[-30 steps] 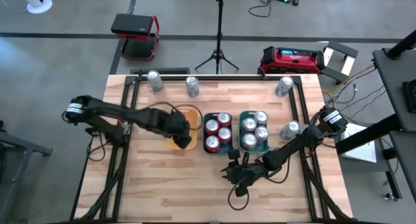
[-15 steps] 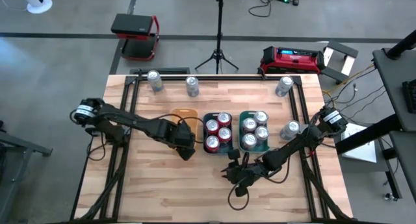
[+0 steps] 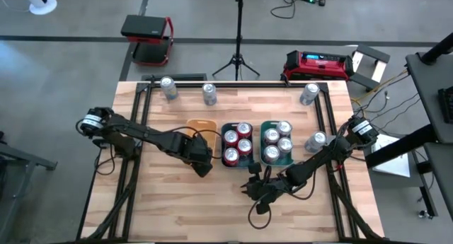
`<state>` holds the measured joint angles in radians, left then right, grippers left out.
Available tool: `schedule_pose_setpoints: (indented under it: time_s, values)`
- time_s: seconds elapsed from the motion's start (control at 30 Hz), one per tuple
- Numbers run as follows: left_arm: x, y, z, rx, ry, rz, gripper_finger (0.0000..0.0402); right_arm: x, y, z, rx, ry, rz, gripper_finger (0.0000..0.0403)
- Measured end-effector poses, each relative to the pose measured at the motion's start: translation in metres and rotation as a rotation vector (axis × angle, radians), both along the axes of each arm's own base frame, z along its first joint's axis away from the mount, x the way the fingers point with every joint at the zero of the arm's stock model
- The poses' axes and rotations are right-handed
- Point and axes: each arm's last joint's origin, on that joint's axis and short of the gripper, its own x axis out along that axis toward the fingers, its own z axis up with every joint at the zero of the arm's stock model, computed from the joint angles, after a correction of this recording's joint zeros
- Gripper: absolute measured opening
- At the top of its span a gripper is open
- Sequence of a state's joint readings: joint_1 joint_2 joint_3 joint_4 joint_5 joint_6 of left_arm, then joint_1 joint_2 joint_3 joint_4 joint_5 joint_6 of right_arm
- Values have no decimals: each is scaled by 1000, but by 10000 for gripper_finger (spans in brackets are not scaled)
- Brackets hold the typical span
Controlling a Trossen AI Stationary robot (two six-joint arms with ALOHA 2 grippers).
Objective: Sort soda cans
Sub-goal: Move the yellow bin beside the dark green bin
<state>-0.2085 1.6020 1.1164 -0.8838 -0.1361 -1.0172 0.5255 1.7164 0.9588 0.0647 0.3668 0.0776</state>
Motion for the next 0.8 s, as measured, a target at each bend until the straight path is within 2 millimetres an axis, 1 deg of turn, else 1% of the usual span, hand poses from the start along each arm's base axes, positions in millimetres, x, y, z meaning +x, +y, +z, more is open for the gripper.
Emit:
schedule_pose_setpoints:
  time_s: [0.1,0.27,0.5,0.8]
  values:
    - [-3,3,-1,15,38,30,107,0,0,0,0,0,0,83]
    - [-15,15,-2,54,151,185,107,0,0,0,1,0,0,91]
    - [-16,11,-2,-52,183,184,107,0,0,0,0,0,0,82]
    - [-16,8,-2,-107,188,224,107,0,0,0,0,0,0,68]
